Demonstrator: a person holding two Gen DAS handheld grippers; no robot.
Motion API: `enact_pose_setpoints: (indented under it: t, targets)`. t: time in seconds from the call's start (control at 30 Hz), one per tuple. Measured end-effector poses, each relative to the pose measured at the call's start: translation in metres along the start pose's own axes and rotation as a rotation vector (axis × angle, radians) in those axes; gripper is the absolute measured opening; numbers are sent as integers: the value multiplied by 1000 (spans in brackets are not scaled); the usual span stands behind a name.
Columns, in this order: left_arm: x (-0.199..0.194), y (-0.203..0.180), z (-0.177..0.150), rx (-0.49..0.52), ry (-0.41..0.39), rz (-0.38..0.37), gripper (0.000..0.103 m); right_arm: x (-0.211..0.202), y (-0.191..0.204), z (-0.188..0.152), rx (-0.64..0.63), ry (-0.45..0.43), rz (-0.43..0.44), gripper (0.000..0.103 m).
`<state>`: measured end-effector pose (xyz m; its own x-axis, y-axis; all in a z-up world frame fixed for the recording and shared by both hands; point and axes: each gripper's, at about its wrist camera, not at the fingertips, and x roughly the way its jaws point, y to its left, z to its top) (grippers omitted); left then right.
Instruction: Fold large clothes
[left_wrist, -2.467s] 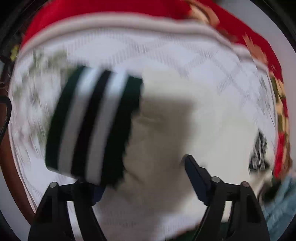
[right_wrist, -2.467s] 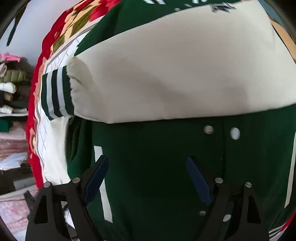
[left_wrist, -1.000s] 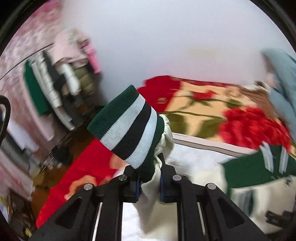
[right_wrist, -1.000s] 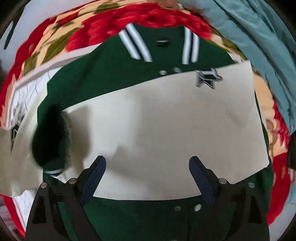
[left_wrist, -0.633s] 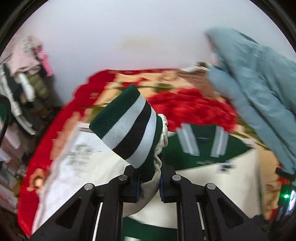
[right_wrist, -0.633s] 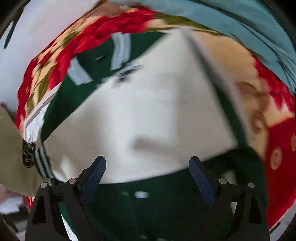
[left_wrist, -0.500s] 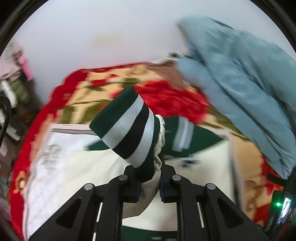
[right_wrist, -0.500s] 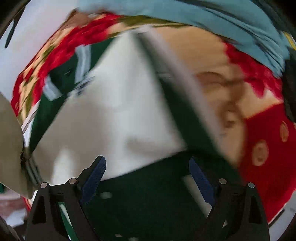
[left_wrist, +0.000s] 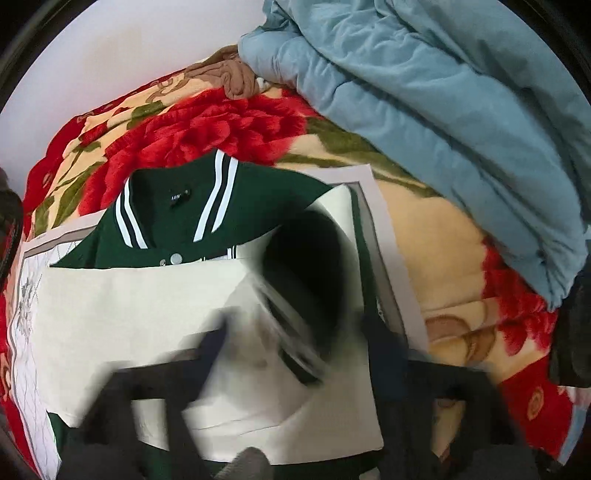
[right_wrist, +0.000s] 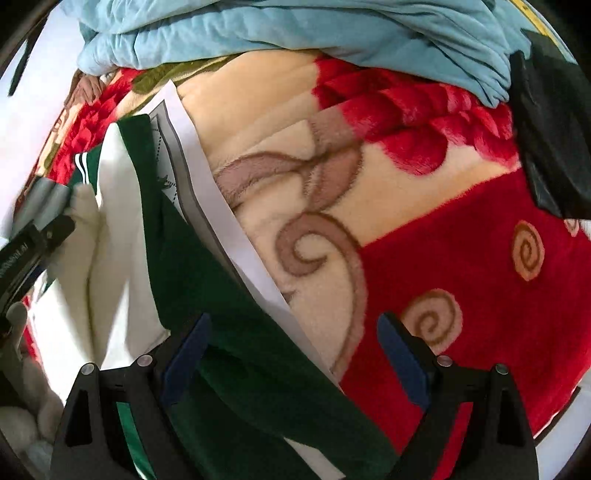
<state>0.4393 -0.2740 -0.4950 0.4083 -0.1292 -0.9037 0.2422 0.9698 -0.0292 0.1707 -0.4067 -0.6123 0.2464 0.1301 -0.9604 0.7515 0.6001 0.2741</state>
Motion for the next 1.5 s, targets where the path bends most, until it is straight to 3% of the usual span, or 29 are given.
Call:
enact_pose_setpoints:
  t: [0.13, 0.2, 0.27, 0.33, 0.4, 0.5, 0.6, 0.63, 0.7, 0.8, 0.9, 0.97, 1.07, 1.17, 1.3, 1.37, 1.43, 1.47, 1.5]
  targets:
    - [-11, 13, 5, -18, -17, 19, 95, -11, 0, -6, 25, 14, 49, 93]
    - [-22, 38, 4, -61, -19, 34, 95, -21, 5, -14, 35, 12, 80, 93]
    - [-33, 72, -3, -120, -8, 99, 95, -29, 18, -14, 38, 3, 152, 92]
    - [-46, 111, -15, -191, -3, 167, 95, -31, 39, -6, 15, -10, 237, 85]
    - [-53, 156, -33, -266, 1, 285, 95, -24, 71, 3, -35, 1, 300, 83]
    - [-42, 216, -56, -332, 23, 466, 95, -3, 115, 22, -90, 4, 331, 83]
    - [5, 270, -77, -357, 132, 596, 95, 33, 153, 44, -179, 23, 262, 83]
    - [26, 288, -87, -369, 173, 594, 102, 45, 161, 48, -204, 34, 222, 77]
    - [51, 309, -99, -415, 211, 542, 103, 78, 174, 56, -263, 78, 84, 72]
    - [67, 322, -109, -495, 225, 448, 103, 104, 179, 59, -285, 118, 51, 73]
    - [62, 319, -110, -516, 218, 439, 103, 95, 188, 59, -301, 127, 21, 73]
    - [46, 310, -111, -510, 212, 434, 103, 79, 185, 55, -269, 144, 51, 73]
    - [11, 283, -122, -436, 189, 408, 103, 42, 170, 24, -299, 120, 86, 75]
    - [-14, 241, -152, -297, 188, 418, 103, 29, 133, -10, -291, 125, 25, 75]
    - [6, 205, -194, -136, 269, 430, 103, 46, 83, -44, -249, 185, -100, 75]
    - [23, 201, -216, -118, 325, 410, 103, 61, 65, -56, -213, 209, -99, 73]
    - [29, 205, -223, -121, 327, 393, 103, 77, 53, -67, -172, 229, -69, 33]
    - [29, 206, -223, -120, 320, 383, 103, 76, 50, -70, -136, 201, -43, 31]
    - [28, 207, -223, -117, 318, 380, 103, 75, 49, -72, -111, 193, -26, 17]
